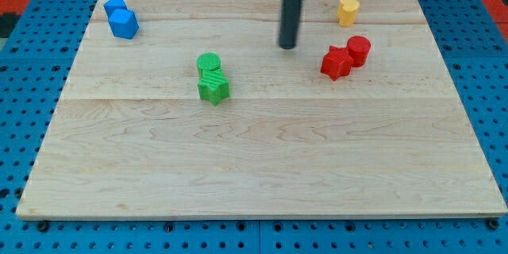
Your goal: Move the blue blocks towards right
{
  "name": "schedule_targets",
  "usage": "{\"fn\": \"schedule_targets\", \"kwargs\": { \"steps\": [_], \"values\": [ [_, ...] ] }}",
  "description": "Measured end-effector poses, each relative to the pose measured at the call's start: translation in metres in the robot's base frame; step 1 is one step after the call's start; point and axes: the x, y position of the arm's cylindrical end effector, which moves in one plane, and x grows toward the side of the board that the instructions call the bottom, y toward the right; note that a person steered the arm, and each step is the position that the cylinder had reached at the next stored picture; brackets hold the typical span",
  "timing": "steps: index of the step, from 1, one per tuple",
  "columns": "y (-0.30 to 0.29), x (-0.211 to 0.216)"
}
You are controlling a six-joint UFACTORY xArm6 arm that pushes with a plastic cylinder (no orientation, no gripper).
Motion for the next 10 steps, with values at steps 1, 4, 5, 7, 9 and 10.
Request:
{"fn": "schedule_targets", "kwargs": {
  "steps": [1,4,5,7,9,10],
  "values": [
    [-0.092,0.011],
    [-0.305,-0.037],
    [-0.205,-0.037],
    [-0.17,-0.057],
    [-0.112,-0.076],
    [-0.058,-0.067]
  ]
}}
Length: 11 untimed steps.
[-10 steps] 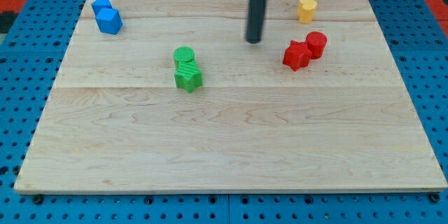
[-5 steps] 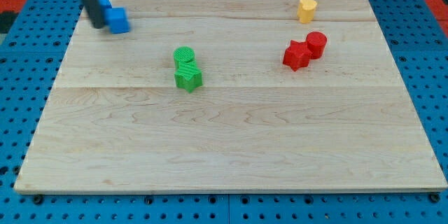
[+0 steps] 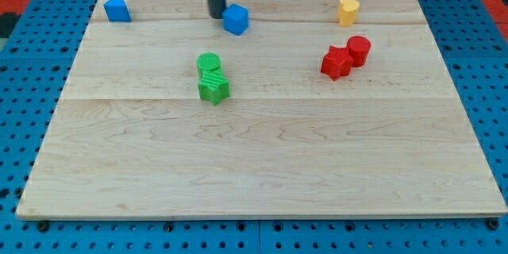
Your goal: Move the blue blocks towards right
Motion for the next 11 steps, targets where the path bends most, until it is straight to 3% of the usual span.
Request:
{"fn": "schedule_targets", "kwargs": {
  "steps": [1,2,4,5,6,7,8,9,10,11],
  "values": [
    [0.035,0.045],
    [0.006,0.045],
    [-0.223,0.025],
    [-0.266,-0.033],
    [-0.182,-0.012],
    [-0.106,0.065],
    [-0.066,0.093],
    [-0.127,0.08],
    [-0.127,0.039],
    [-0.069,0.039]
  ]
}}
